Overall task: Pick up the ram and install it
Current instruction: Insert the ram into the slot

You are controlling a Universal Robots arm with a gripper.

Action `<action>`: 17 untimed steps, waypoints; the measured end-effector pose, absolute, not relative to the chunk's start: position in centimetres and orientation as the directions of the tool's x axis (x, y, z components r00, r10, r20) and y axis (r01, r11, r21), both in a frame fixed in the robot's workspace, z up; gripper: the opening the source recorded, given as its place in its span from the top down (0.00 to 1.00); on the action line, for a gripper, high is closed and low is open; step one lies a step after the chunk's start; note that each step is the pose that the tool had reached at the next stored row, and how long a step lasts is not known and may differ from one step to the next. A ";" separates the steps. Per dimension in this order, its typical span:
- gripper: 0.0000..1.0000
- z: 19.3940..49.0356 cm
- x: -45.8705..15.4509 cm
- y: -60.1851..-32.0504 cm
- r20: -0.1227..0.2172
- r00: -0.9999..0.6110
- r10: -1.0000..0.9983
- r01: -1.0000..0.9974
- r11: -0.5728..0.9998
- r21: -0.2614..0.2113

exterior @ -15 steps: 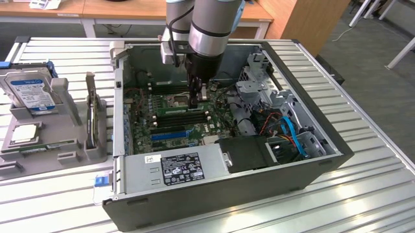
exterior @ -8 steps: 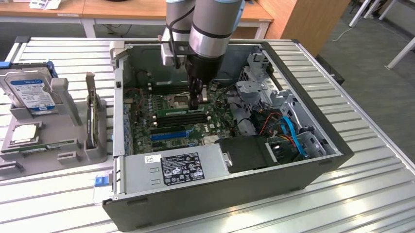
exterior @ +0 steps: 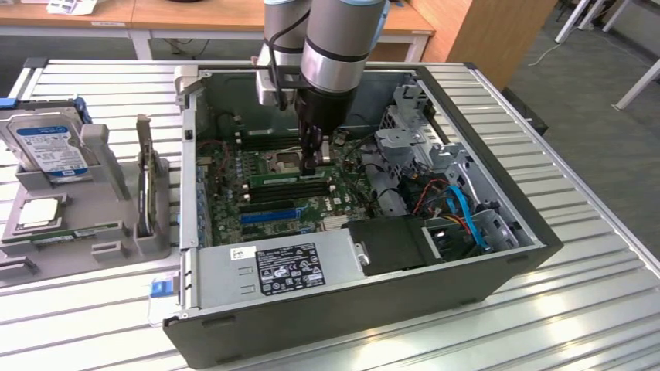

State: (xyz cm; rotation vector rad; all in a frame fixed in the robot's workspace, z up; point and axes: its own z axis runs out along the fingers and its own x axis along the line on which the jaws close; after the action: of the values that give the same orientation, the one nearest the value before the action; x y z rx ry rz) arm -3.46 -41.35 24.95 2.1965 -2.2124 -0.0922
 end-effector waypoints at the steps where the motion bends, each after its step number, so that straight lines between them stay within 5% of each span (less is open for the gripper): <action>1: 0.89 24.9 -3.5 -41.3 -0.026 -0.008 -1.000 -0.998 0.006 0.057; 17: 0.89 24.9 -3.5 -41.6 -0.026 -0.008 -1.000 -0.999 0.006 0.051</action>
State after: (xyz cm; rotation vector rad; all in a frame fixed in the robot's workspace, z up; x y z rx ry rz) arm -3.49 -41.57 24.94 2.2003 -2.2161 -0.0852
